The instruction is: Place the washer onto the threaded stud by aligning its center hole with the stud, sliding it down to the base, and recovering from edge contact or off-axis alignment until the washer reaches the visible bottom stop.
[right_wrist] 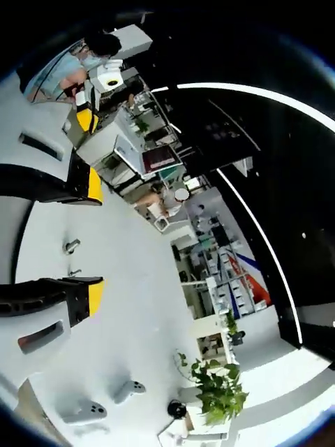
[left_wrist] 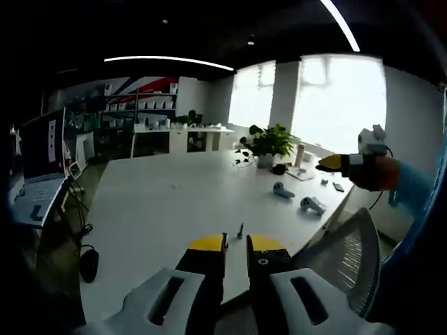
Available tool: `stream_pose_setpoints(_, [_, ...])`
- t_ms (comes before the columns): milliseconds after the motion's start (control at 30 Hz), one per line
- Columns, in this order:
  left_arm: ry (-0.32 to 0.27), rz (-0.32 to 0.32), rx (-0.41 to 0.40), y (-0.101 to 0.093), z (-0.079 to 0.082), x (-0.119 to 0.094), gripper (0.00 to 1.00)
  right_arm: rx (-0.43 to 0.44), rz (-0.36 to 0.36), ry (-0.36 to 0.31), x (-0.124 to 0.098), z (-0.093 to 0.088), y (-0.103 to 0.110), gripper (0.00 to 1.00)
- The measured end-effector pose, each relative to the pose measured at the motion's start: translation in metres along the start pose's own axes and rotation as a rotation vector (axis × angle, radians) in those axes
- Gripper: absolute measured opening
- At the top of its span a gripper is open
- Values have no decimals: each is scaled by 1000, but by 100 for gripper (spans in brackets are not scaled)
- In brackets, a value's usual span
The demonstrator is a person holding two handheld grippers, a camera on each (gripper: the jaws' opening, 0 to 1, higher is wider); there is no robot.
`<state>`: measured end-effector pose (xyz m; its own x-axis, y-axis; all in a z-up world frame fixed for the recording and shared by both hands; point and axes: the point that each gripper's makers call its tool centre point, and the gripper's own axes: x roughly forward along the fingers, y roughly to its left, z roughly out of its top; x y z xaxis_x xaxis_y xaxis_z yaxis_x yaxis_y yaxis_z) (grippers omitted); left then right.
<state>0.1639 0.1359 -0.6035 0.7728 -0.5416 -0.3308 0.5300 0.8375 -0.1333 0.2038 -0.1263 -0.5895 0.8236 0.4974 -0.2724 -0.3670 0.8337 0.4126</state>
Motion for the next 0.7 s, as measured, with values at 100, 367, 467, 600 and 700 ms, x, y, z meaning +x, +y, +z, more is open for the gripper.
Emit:
stream_pose_setpoints(100, [0,18,-2,7,0,-1,9,35,5,5,1,-4,4,51])
stream_pose_setpoints(367, [2,33,-15,13,-2,1,9,46,35,25,6,-11,24,54])
stream_pose_setpoints(467, [2,35,-18,15,-4,2,9,50,54,40,10,-16,34,56])
stream_pose_setpoints(600, [1,41,-28,16,-5,1,9,19,70,70,17,-28,46,56])
stream_pose_setpoints(700, [3,49,-33,18,-7,0,9,-51,76,113,20,-42,55,56])
